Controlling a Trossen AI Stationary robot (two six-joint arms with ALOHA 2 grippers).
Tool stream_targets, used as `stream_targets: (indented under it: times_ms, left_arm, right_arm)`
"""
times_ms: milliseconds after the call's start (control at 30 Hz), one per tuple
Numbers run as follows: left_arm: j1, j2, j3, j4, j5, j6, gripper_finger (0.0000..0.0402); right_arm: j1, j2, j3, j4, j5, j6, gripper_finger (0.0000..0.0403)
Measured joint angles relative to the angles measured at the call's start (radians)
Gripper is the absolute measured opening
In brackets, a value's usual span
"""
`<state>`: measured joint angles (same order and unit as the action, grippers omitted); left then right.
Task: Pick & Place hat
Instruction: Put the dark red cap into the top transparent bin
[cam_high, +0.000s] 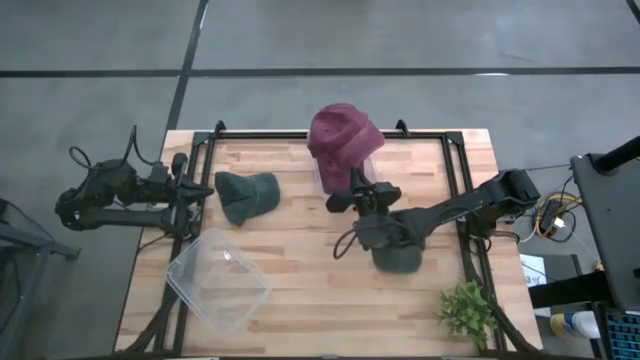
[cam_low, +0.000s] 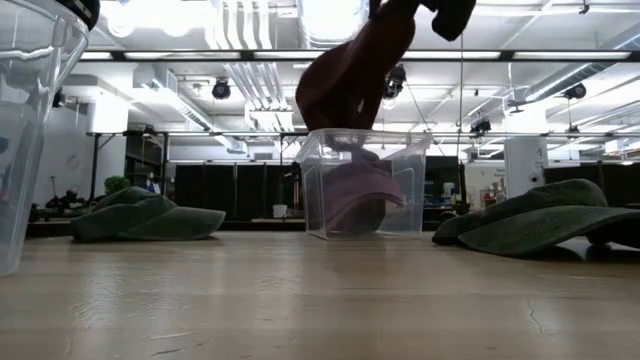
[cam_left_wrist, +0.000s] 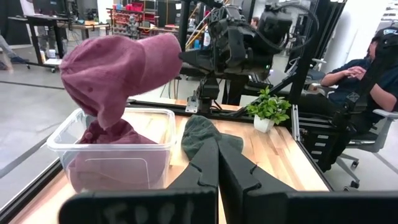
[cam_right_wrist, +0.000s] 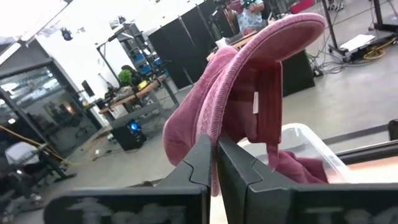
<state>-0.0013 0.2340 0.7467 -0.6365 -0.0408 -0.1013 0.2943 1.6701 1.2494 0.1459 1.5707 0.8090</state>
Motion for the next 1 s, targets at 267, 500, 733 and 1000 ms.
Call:
stream_targets:
  times_ms: [267, 500, 733, 1000]
  left_arm:
    - [0.000, 0.000, 0.000, 0.000, -0.001, 0.000, 0.0000]
    - [0.000, 0.000, 0.000, 0.000, -0.001, 0.001, 0.0000]
    - [0.000, 0.000, 0.000, 0.000, -0.001, 0.001, 0.0000]
    - [0.000, 0.000, 0.000, 0.000, -0.001, 0.001, 0.0000]
  right_arm:
    - [0.000, 0.001, -0.050, 0.000, 0.000, 0.052, 0.0011]
    - [0.002, 0.001, -0.134, 0.001, 0.000, 0.145, 0.0011]
    - [0.002, 0.001, -0.216, 0.002, 0.000, 0.267, 0.0011]
    - [0.002, 0.001, -0.244, 0.002, -0.026, 0.320, 0.0011]
